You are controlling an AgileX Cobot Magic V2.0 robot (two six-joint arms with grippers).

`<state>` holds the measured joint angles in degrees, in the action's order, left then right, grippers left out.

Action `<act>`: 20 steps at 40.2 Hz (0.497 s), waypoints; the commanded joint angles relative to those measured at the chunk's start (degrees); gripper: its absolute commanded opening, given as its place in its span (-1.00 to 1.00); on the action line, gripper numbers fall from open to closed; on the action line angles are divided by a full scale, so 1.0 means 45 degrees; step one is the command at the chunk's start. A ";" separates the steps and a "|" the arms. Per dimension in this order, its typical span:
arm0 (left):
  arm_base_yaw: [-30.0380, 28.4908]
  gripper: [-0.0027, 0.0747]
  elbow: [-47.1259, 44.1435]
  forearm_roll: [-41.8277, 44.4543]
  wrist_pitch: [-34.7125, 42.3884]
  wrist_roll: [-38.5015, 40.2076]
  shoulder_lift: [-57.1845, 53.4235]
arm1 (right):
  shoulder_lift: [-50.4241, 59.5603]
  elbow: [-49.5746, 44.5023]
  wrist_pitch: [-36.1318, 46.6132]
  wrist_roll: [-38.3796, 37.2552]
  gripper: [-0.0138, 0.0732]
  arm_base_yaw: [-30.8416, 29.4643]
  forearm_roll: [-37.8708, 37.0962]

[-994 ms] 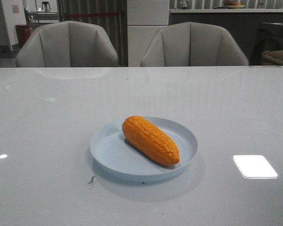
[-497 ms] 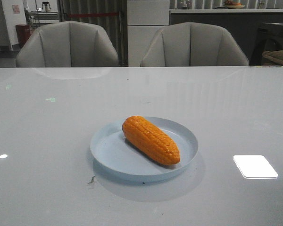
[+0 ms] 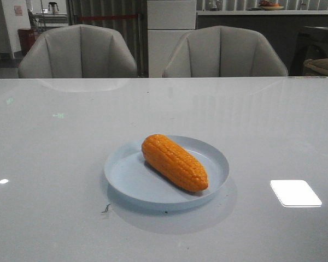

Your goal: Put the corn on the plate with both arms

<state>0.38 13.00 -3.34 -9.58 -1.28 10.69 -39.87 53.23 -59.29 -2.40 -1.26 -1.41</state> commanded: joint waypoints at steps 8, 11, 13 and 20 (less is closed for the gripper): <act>-0.0008 -0.70 -0.2845 -0.0207 0.2939 0.1146 -0.2539 | 0.0006 0.0283 0.0841 0.0099 0.57 -0.0078 -0.0046; 0.0115 -0.70 -0.2985 0.0002 0.2130 0.1809 -0.2501 | 0.0018 0.0283 0.0746 0.0099 0.57 -0.0078 -0.0046; 0.0298 -0.70 -0.3011 0.0134 0.1888 0.1811 -0.2550 | 0.0018 0.0283 0.0686 0.0099 0.57 -0.0078 -0.0046; 0.0594 -0.70 -0.3011 0.0040 0.1714 0.1811 -0.2621 | 0.0018 0.0283 0.0615 0.0099 0.57 -0.0078 -0.0046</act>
<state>2.34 -0.40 -2.92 -6.20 6.01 -0.26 -39.83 53.10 -59.61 -2.40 -1.26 -1.41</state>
